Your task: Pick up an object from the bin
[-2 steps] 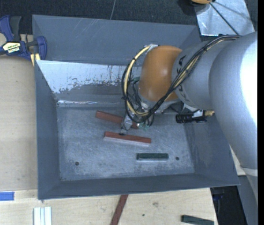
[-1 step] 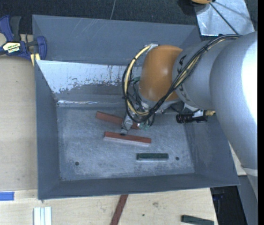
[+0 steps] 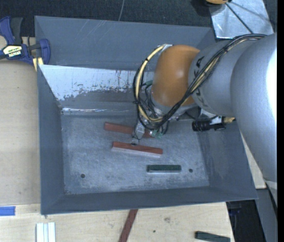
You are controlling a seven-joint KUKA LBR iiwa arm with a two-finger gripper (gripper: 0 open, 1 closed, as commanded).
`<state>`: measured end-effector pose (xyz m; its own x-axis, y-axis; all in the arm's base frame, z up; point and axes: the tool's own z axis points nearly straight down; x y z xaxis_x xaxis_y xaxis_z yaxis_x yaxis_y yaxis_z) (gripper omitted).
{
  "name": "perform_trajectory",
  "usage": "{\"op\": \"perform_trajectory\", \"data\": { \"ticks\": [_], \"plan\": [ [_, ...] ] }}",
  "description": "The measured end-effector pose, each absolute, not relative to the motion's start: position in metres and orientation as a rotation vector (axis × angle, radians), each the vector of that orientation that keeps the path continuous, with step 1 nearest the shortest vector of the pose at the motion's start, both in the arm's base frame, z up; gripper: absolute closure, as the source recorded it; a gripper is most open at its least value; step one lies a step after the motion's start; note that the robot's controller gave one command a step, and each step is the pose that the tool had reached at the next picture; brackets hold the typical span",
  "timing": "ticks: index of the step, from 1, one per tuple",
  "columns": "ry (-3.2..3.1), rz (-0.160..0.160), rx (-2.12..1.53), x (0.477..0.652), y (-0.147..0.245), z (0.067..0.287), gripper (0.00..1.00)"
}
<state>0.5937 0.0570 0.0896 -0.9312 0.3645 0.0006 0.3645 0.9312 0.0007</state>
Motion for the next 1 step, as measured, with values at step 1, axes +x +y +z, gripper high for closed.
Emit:
{"op": "perform_trajectory", "data": {
  "ticks": [1],
  "plan": [
    [-3.088, -0.001, -0.582, 0.5947, 0.0568, 0.1045, 1.0]
  ]
}}
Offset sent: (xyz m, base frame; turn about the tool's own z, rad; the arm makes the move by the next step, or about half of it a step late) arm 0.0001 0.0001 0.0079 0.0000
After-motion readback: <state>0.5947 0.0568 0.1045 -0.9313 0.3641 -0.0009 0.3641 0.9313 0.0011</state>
